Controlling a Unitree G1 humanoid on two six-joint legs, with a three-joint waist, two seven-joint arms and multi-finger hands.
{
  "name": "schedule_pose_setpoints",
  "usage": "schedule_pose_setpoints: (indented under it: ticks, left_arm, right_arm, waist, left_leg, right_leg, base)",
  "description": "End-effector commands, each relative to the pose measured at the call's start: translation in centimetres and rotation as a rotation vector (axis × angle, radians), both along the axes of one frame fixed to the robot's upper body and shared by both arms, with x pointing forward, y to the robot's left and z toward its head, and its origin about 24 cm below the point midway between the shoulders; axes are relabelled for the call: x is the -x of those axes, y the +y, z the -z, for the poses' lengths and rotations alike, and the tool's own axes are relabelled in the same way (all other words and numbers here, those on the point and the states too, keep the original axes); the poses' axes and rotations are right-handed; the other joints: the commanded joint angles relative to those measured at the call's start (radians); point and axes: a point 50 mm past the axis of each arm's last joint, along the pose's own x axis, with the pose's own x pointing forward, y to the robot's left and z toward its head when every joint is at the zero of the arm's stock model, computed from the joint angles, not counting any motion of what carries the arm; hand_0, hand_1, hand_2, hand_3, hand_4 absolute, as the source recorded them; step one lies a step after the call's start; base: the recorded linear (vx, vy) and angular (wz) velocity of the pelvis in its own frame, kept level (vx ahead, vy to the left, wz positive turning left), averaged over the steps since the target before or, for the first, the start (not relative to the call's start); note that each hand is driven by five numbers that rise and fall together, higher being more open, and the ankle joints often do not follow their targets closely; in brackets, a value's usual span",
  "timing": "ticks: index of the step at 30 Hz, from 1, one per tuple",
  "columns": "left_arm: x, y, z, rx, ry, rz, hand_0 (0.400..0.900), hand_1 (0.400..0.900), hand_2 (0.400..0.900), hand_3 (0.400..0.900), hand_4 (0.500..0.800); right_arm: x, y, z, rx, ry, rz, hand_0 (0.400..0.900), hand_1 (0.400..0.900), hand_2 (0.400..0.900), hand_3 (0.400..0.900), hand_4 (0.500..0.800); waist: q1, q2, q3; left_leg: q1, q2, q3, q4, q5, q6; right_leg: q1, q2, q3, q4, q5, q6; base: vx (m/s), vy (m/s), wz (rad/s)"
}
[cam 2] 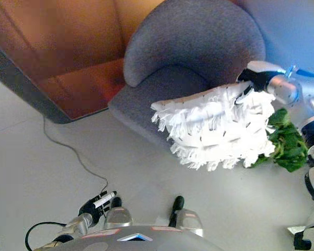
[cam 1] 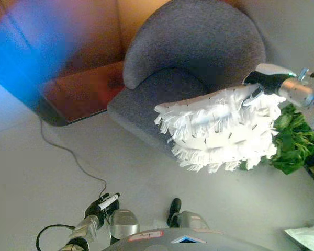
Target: Pick up the pillow and put it on the sofa.
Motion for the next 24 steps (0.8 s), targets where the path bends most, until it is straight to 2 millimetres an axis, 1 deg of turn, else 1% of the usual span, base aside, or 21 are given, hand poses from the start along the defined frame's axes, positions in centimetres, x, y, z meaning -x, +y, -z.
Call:
schedule_pose_setpoints:
  ticks: [1, 4, 5, 7, 10, 11, 14, 15, 16, 20, 21, 22, 23, 24]
  left_arm:
    - [0.0, 3.5, -1.4, -0.117, -0.009, 0.117, 0.900, 0.900, 0.900, 0.900, 0.800]
    - [0.4, 3.5, -1.3, -0.118, 0.004, 0.112, 0.900, 0.900, 0.900, 0.900, 0.800]
    - [0.5, 3.6, -1.3, -0.121, 0.004, 0.106, 0.900, 0.900, 0.900, 0.900, 0.800]
    - [0.6, 3.4, -1.2, -0.112, 0.001, 0.108, 0.900, 0.900, 0.900, 0.900, 0.800]
    - [1.0, 2.9, -1.0, -0.095, 0.008, 0.116, 0.900, 0.900, 0.900, 0.900, 0.800]
    - [1.2, 2.8, -0.9, -0.086, 0.010, 0.126, 0.900, 0.900, 0.900, 0.900, 0.800]
    - [1.4, 2.6, -0.8, -0.074, 0.004, 0.137, 0.900, 0.900, 0.900, 0.900, 0.800]
    - [1.4, 2.6, -0.9, -0.072, -0.006, 0.136, 0.900, 0.900, 0.900, 0.900, 0.800]
    - [1.3, 2.6, -0.9, -0.069, -0.012, 0.137, 0.900, 0.900, 0.900, 0.900, 0.800]
    - [0.6, 2.6, -1.2, -0.053, -0.055, 0.130, 0.900, 0.900, 0.900, 0.900, 0.800]
    - [0.3, 2.6, -1.2, -0.050, -0.070, 0.126, 0.900, 0.900, 0.900, 0.900, 0.800]
    - [0.1, 2.5, -1.3, -0.044, -0.084, 0.122, 0.900, 0.900, 0.900, 0.900, 0.800]
    - [-0.1, 2.3, -1.3, -0.038, -0.096, 0.118, 0.900, 0.900, 0.900, 0.900, 0.800]
    - [-0.2, 2.2, -1.3, -0.035, -0.104, 0.116, 0.900, 0.900, 0.900, 0.900, 0.800]
  right_arm:
    - [-0.8, 1.7, -11.8, -0.066, -0.365, -0.075, 0.400, 0.400, 0.400, 0.400, 0.500]
    - [-0.8, 1.4, -12.7, -0.139, -0.368, -0.062, 0.400, 0.400, 0.400, 0.400, 0.500]
    - [-0.9, 1.2, -13.1, -0.179, -0.361, -0.065, 0.400, 0.400, 0.400, 0.400, 0.500]
    - [-0.9, 0.9, -13.5, -0.216, -0.356, -0.053, 0.400, 0.400, 0.400, 0.400, 0.500]
    - [-1.0, -0.1, -13.5, -0.302, -0.340, 0.013, 0.400, 0.400, 0.400, 0.400, 0.500]
    - [-1.0, -0.8, -13.2, -0.336, -0.330, 0.059, 0.400, 0.400, 0.400, 0.400, 0.500]
    - [-0.9, -2.3, -12.7, -0.338, -0.314, 0.154, 0.400, 0.400, 0.400, 0.400, 0.500]
    - [-0.8, -3.2, -12.2, -0.299, -0.302, 0.234, 0.400, 0.400, 0.400, 0.400, 0.500]
    - [-0.7, -3.7, -12.0, -0.287, -0.299, 0.279, 0.400, 0.400, 0.400, 0.400, 0.500]
    - [-0.2, -5.3, -12.3, -0.265, -0.339, 0.441, 0.400, 0.400, 0.400, 0.400, 0.500]
    - [-0.1, -5.7, -12.5, -0.245, -0.370, 0.490, 0.400, 0.400, 0.400, 0.400, 0.500]
    - [0.2, -6.1, -12.9, -0.218, -0.443, 0.535, 0.400, 0.400, 0.400, 0.400, 0.500]
    - [0.4, -6.5, -13.1, -0.213, -0.472, 0.588, 0.612, 0.612, 0.612, 0.612, 0.627]
    - [0.5, -6.7, -13.1, -0.208, -0.475, 0.603, 0.900, 0.900, 0.900, 0.900, 0.800]
  waist:
    - [0.071, -0.080, -0.087]
    - [0.081, -0.063, -0.086]
    - [0.090, -0.055, -0.083]
    - [0.103, -0.042, -0.078]
    - [0.119, -0.025, -0.081]
    - [0.127, -0.017, -0.080]
    - [0.143, -0.003, -0.078]
    - [0.153, 0.006, -0.074]
    - [0.157, 0.011, -0.070]
    - [0.171, 0.039, -0.039]
    - [0.174, 0.048, -0.029]
    - [0.176, 0.058, -0.020]
    - [0.176, 0.067, -0.011]
    - [0.175, 0.072, -0.006]
  left_leg:
    - [0.065, 0.126, 0.023, 0.029, 0.125, -0.035]
    - [0.073, 0.146, 0.024, -0.004, 0.163, -0.051]
    - [0.076, 0.152, 0.027, -0.017, 0.182, -0.056]
    - [0.073, 0.158, 0.023, -0.033, 0.213, -0.059]
    - [0.064, 0.161, 0.016, -0.044, 0.248, -0.061]
    - [0.058, 0.163, 0.015, -0.046, 0.264, -0.062]
    - [0.048, 0.162, 0.007, -0.051, 0.276, -0.063]
    - [0.041, 0.162, 0.001, -0.055, 0.283, -0.064]
    - [0.037, 0.162, -0.002, -0.057, 0.284, -0.064]
    - [0.003, 0.162, -0.022, -0.072, 0.293, -0.066]
    - [-0.008, 0.161, -0.030, -0.076, 0.296, -0.066]
    - [-0.015, 0.160, -0.037, -0.080, 0.297, -0.065]
    - [-0.020, 0.159, -0.040, -0.085, 0.299, -0.065]
    - [-0.026, 0.158, -0.041, -0.088, 0.302, -0.065]
  right_leg:
    - [-0.090, -0.088, 0.016, 0.136, -0.037, 0.048]
    - [-0.097, -0.086, -0.007, 0.151, -0.050, 0.041]
    - [-0.093, -0.085, -0.017, 0.156, -0.057, 0.038]
    - [-0.086, -0.086, -0.035, 0.160, -0.065, 0.031]
    - [-0.075, -0.088, -0.054, 0.162, -0.075, 0.023]
    - [-0.070, -0.090, -0.065, 0.166, -0.081, 0.019]
    - [-0.070, -0.096, -0.079, 0.174, -0.088, 0.015]
    - [-0.076, -0.099, -0.086, 0.179, -0.091, 0.013]
    - [-0.081, -0.100, -0.088, 0.183, -0.092, 0.012]
    - [-0.136, -0.120, -0.090, 0.217, -0.097, 0.009]
    - [-0.155, -0.125, -0.086, 0.227, -0.098, 0.009]
    - [-0.170, -0.130, -0.081, 0.235, -0.097, 0.009]
    - [-0.185, -0.136, -0.078, 0.243, -0.096, 0.010]
    - [-0.193, -0.139, -0.075, 0.247, -0.096, 0.011]
  base:
    - [0.06, -0.063, 0.43]
    - [0.06, -0.036, 0.45]
    - [0.05, -0.007, 0.43]
    - [0.06, 0.016, 0.49]
    - [0.09, 0.017, 0.51]
    - [0.09, 0.010, 0.40]
    - [0.07, 0.003, 0.33]
    - [0.02, -0.013, 0.22]
    - [-0.02, -0.020, 0.24]
    - [-0.07, -0.025, 0.10]
    - [-0.10, -0.024, 0.03]
    - [-0.10, -0.013, 0.00]
    - [-0.08, 0.009, -0.02]
    - [-0.09, 0.026, -0.05]
